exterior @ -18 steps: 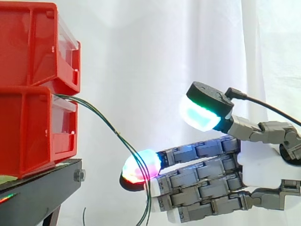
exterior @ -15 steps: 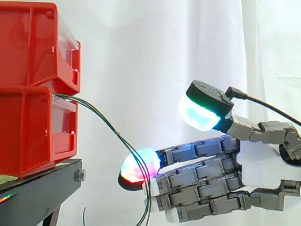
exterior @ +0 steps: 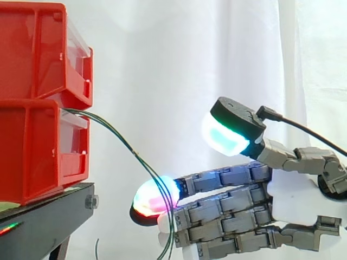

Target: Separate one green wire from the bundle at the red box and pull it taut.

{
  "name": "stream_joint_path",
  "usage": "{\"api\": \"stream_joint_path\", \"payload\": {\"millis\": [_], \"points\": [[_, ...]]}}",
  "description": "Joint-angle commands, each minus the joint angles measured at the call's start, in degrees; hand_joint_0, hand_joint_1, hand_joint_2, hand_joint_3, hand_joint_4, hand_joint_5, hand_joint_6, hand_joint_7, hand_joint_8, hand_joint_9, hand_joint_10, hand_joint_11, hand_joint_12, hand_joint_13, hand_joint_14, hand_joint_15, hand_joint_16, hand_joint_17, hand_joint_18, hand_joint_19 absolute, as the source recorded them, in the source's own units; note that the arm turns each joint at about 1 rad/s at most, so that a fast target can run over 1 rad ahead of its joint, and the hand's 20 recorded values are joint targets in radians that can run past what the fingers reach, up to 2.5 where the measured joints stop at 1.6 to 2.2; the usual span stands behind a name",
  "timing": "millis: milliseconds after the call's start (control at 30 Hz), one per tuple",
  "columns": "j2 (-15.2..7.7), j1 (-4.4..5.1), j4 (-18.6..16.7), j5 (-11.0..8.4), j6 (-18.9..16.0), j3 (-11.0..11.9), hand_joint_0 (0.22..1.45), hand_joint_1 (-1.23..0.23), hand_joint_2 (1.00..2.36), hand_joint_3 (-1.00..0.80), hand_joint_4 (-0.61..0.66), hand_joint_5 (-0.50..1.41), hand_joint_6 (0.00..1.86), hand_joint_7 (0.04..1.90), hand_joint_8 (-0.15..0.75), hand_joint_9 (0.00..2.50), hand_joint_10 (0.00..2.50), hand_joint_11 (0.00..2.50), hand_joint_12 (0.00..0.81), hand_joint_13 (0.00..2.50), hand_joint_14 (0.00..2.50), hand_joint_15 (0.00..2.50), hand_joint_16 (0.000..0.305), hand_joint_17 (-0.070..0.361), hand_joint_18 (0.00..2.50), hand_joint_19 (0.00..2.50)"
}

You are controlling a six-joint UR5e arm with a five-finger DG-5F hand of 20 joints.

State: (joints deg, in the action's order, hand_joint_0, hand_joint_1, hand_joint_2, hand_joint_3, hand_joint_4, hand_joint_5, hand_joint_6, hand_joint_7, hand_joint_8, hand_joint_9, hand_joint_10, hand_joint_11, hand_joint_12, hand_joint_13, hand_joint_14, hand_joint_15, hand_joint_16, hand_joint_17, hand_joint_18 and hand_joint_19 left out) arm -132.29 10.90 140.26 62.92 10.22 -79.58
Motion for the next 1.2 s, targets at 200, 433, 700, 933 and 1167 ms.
{"api": "stream_joint_path", "payload": {"millis": [200,433,700,933,1167], "points": [[-3.5,0.09,-2.7,-0.16,0.7,3.6,0.51,-0.55,1.00,-0.50,0.32,-0.18,0.50,0.75,0.303,0.64,0.01,0.17,0.361,0.49,0.00,0.16,0.055,0.123,0.43,0.23],[-5.4,0.44,-1.2,-0.34,0.0,6.4,0.51,-0.55,1.00,-0.50,0.33,-0.18,0.50,0.75,0.305,0.67,0.00,0.19,0.360,0.51,0.01,0.16,0.054,0.122,0.45,0.23],[-5.4,0.44,0.5,-0.34,-2.7,6.4,0.51,-0.55,1.00,-0.50,0.34,-0.17,0.50,0.77,0.305,0.69,0.01,0.21,0.358,0.52,0.01,0.17,0.054,0.122,0.46,0.24],[-5.4,0.44,0.4,-0.25,-2.6,6.4,0.52,-0.55,1.00,-0.50,0.34,-0.17,0.50,0.78,0.304,0.69,0.01,0.21,0.359,0.52,0.01,0.17,0.054,0.121,0.46,0.25],[-5.4,0.53,0.3,0.01,-2.6,6.5,0.53,-0.56,1.00,-0.50,0.35,-0.15,0.50,0.86,0.304,0.71,0.01,0.22,0.354,0.53,0.01,0.17,0.053,0.119,0.48,0.24]]}}
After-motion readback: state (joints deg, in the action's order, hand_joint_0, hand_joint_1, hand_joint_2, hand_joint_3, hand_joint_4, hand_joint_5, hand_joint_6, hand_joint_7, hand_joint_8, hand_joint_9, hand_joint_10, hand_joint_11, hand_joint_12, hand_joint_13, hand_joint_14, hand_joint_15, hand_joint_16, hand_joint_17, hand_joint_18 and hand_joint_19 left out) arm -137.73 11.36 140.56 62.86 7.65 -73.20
